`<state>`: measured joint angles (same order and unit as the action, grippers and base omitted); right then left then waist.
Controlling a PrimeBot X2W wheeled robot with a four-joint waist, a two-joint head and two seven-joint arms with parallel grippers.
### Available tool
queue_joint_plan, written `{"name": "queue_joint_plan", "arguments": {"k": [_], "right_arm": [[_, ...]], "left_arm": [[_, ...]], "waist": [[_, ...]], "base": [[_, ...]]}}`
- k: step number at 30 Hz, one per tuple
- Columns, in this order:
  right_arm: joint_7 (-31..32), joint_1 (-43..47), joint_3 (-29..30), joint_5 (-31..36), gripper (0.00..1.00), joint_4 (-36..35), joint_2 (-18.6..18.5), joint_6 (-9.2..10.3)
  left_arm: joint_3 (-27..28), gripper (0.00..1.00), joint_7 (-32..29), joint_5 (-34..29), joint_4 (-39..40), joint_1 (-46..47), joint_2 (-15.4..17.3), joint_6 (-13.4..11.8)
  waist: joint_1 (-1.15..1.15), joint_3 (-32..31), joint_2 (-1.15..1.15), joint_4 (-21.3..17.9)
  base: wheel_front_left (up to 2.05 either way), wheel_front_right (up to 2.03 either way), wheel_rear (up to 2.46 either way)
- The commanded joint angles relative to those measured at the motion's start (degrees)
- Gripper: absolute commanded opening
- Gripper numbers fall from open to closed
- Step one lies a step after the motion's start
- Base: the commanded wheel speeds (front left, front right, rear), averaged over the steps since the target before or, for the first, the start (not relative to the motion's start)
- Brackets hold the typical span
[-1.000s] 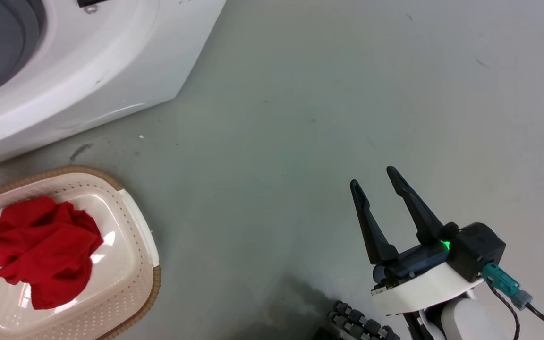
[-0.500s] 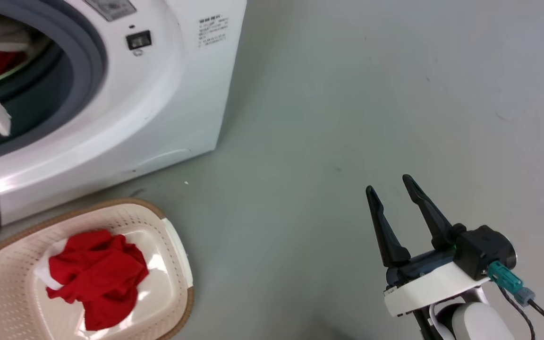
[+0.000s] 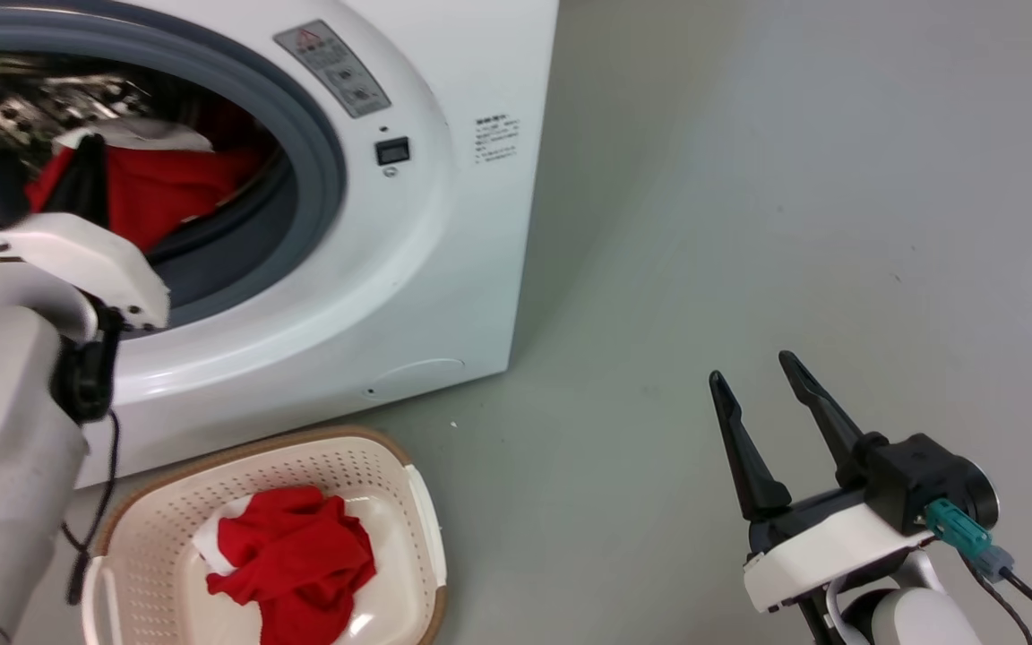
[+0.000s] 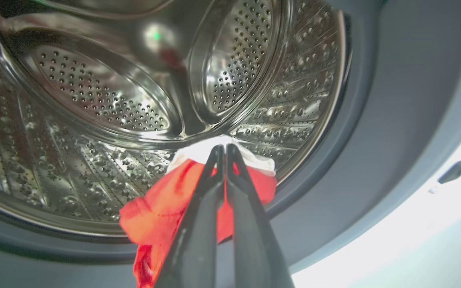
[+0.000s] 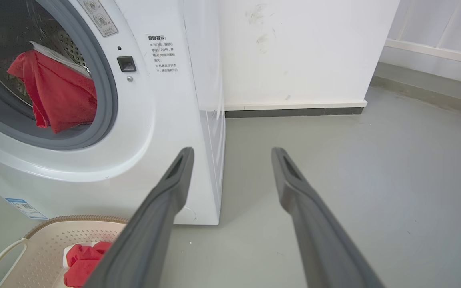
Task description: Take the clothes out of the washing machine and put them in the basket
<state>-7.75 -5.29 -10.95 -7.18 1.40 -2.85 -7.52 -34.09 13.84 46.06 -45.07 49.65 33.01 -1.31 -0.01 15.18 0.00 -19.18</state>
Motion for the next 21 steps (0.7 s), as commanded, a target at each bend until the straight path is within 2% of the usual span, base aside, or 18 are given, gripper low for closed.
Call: {"name": "queue_joint_plan", "arguments": {"k": [1, 8, 21], "right_arm": [[0.3, 1.1, 0.3, 0.4, 1.0, -0.2, 0.0, 0.06], [2.0, 3.0, 1.6, 1.1, 1.0, -0.5, 0.0, 0.06], [4.1, 4.6, 3.4, 2.8, 1.0, -2.3, 0.0, 0.05]], "left_arm": [[0.2, 0.0, 0.6, -0.2, 1.4, -1.2, -0.9, -0.6], [1.9, 0.0, 1.4, -1.6, 10.6, -7.5, -2.1, -3.7], [6.6, 0.0, 1.4, -7.3, 37.8, -21.1, -2.0, -11.0]], "waist": [[0.01, -2.8, 0.0, 2.6], [0.01, -7.7, 0.0, 6.0], [0.01, -9.9, 0.0, 12.5]], "base": [[0.0, 0.0, 0.0], [0.0, 0.0, 0.0], [0.0, 0.0, 0.0]]}}
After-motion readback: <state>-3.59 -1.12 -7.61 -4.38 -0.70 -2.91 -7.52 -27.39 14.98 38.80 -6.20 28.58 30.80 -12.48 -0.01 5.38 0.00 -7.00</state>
